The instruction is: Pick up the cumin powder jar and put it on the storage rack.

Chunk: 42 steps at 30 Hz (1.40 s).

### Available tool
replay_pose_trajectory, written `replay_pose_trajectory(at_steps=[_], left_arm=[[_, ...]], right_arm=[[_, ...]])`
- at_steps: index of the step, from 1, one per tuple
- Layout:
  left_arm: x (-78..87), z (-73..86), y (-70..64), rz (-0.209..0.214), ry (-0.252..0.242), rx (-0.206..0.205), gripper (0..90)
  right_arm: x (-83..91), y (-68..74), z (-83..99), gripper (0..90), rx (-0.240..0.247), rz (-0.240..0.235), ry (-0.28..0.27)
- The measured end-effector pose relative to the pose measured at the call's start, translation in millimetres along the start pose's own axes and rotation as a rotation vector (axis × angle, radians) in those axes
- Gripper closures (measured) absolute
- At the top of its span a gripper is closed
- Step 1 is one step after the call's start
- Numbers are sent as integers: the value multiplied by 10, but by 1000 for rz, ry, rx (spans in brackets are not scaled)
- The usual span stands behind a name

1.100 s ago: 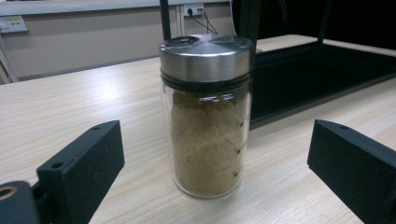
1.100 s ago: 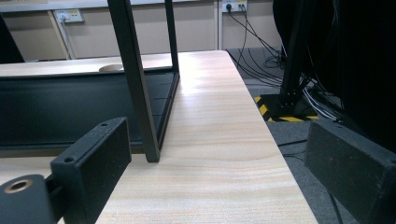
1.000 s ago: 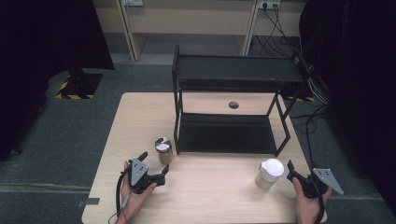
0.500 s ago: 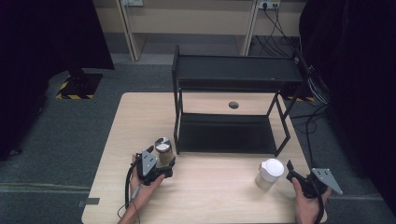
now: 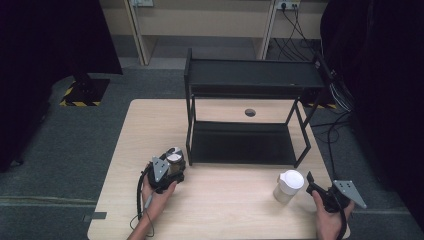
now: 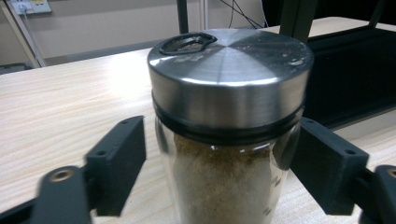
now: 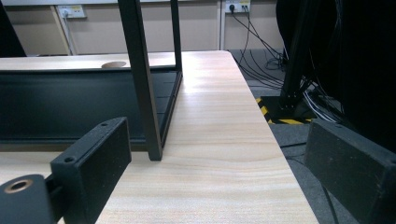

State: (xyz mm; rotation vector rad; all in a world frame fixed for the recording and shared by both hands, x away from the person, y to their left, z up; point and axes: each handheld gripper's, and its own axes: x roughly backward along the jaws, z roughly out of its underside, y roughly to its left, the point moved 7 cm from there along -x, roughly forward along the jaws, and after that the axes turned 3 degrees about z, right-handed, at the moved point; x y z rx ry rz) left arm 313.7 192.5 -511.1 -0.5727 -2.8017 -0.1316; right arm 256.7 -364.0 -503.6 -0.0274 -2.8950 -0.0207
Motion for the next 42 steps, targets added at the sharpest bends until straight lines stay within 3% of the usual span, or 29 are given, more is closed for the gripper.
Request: replay_pose_trajectory(at_steps=[2, 7, 17, 25, 42], left_arm=[[-4, -1, -34, -9, 0, -19, 285], [23, 20, 6, 6, -18, 39, 303], [153, 28, 38, -1, -56, 59, 306], [338, -102, -70, 16, -129, 10, 306], [517, -300, -230, 56, -213, -2, 306]], right_arm=[[1, -2, 1, 75, -2, -3, 0], [1, -8, 1, 75, -5, -7, 0], [-4, -2, -5, 75, 8, -10, 4], [-5, 2, -6, 75, 12, -12, 5], [-7, 4, -8, 76, 13, -12, 7]])
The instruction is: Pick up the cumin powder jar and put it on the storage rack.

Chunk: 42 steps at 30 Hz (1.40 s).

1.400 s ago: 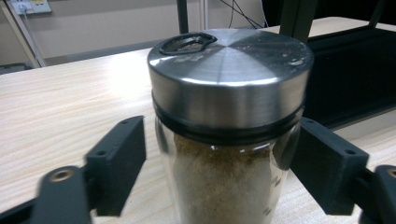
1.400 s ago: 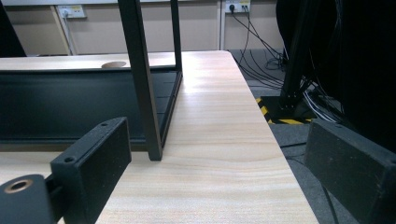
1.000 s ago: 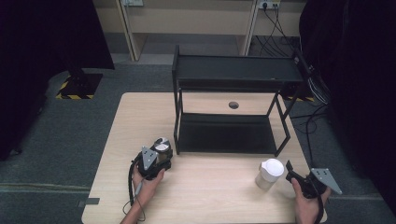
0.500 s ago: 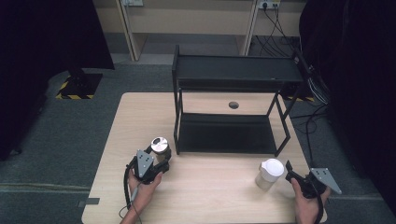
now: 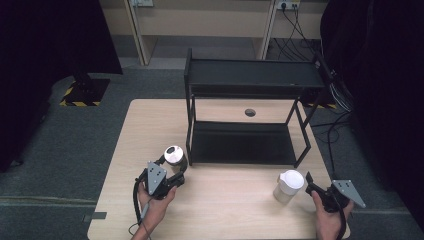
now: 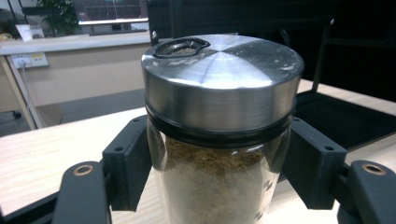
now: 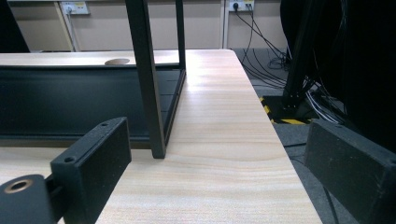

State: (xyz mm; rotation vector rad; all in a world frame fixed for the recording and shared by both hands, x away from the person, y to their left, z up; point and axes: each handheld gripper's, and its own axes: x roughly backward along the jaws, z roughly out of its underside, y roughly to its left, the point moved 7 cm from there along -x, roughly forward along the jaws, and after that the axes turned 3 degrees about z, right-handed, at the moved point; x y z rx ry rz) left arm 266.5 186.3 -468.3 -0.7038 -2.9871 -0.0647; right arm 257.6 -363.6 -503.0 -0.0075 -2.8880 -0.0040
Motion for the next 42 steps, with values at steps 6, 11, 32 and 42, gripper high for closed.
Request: replay_pose_trajectory(at_steps=[6, 11, 32, 42], left_arm=[[27, -114, -78, 11, -34, -19, 307], [30, -202, -120, 15, -57, -29, 306], [-189, -625, -199, 5, -91, -81, 307], [-299, -802, -217, 5, -101, -99, 307]], right_arm=[[-2, -1, -3, 75, -1, 0, 3], [-3, 0, -3, 75, 2, 0, 3], [-3, -2, -4, 76, 1, -2, 3], [-3, -3, -4, 75, -1, -1, 3]])
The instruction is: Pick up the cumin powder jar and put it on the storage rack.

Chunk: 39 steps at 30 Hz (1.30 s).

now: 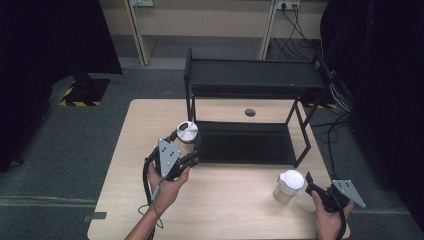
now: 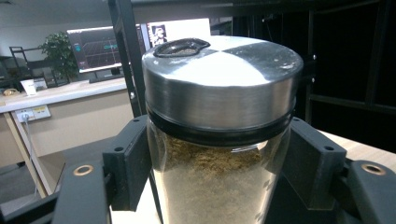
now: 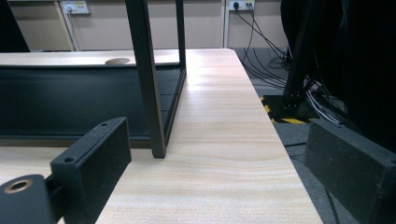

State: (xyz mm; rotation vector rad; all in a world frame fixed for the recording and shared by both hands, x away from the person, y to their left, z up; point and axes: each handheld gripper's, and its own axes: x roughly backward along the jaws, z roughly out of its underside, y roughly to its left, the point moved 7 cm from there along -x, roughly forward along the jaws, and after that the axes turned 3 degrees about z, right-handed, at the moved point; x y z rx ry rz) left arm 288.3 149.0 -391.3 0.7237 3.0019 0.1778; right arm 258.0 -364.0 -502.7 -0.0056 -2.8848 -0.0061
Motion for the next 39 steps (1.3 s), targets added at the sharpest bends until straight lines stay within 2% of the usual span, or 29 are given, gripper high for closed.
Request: replay_pose_trajectory(at_steps=[9, 13, 19, 23, 27, 39], left_arm=[[-105, -189, -21, 3, -21, -15, 307], [-158, -259, -9, 2, -31, -3, 307], [-254, -366, -4, -4, -36, -13, 307], [-303, -411, -5, -6, -39, -13, 307], [-339, -441, -17, -11, -36, -31, 307], [-458, -603, -5, -16, -50, -21, 307]], right_arm=[[-3, -2, -3, 76, 2, -2, 2], [-4, 4, -4, 75, 6, -1, 3], [-4, -2, -4, 76, 2, -2, 3], [-5, -3, -5, 76, 2, -3, 4], [-5, -4, -5, 75, 2, -4, 5], [-9, -11, -4, 75, -3, -7, 2]])
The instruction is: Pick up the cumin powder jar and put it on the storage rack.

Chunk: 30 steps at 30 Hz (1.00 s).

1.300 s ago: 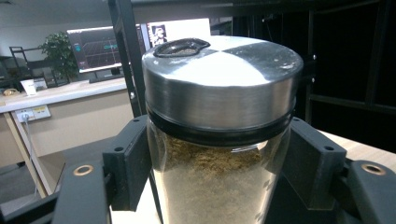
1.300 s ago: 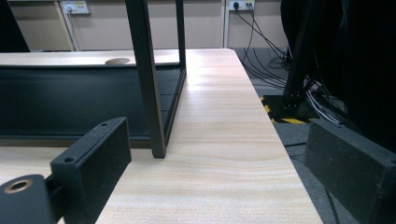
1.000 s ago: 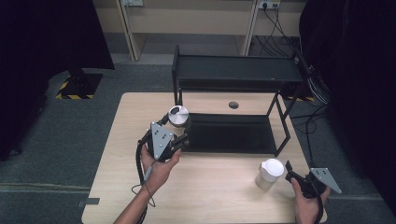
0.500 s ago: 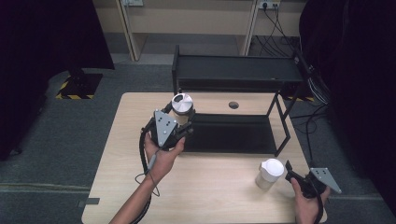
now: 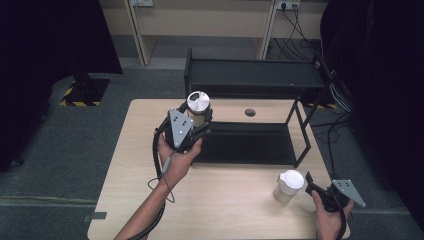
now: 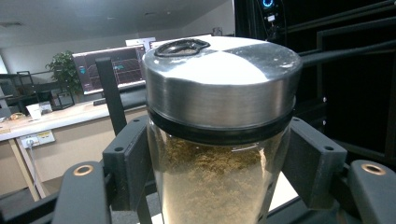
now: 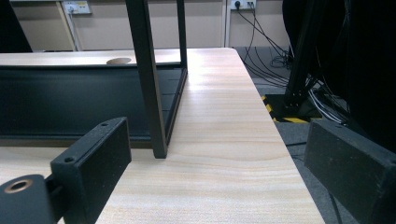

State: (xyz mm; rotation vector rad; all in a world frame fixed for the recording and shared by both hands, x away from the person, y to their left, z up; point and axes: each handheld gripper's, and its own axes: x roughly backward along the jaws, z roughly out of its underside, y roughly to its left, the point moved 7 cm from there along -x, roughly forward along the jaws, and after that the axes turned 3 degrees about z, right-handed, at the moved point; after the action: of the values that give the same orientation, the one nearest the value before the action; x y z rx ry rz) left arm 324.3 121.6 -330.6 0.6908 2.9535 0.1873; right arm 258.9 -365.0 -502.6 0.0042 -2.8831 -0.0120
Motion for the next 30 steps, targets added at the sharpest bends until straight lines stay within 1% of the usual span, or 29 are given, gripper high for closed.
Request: replay_pose_trajectory(at_steps=[9, 14, 19, 24, 28, 30], left_arm=[[-67, -111, 1, -8, -8, -5, 307], [-109, -186, -19, -5, -20, -3, 307], [-166, -275, -39, 2, -23, -14, 307], [-213, -353, -58, 9, -32, -12, 307], [-249, -420, -62, 10, -41, 0, 307], [-264, -460, -64, 10, -44, -4, 307]], right_arm=[[-2, -2, -1, 75, 2, -1, 1], [-1, -1, 0, 76, 2, -1, 0], [-1, -4, 0, 75, 0, -2, 0], [-1, -7, 1, 75, -2, -3, -1], [0, -7, 2, 75, 0, -3, -2], [0, -6, 3, 75, 0, -3, -2]])
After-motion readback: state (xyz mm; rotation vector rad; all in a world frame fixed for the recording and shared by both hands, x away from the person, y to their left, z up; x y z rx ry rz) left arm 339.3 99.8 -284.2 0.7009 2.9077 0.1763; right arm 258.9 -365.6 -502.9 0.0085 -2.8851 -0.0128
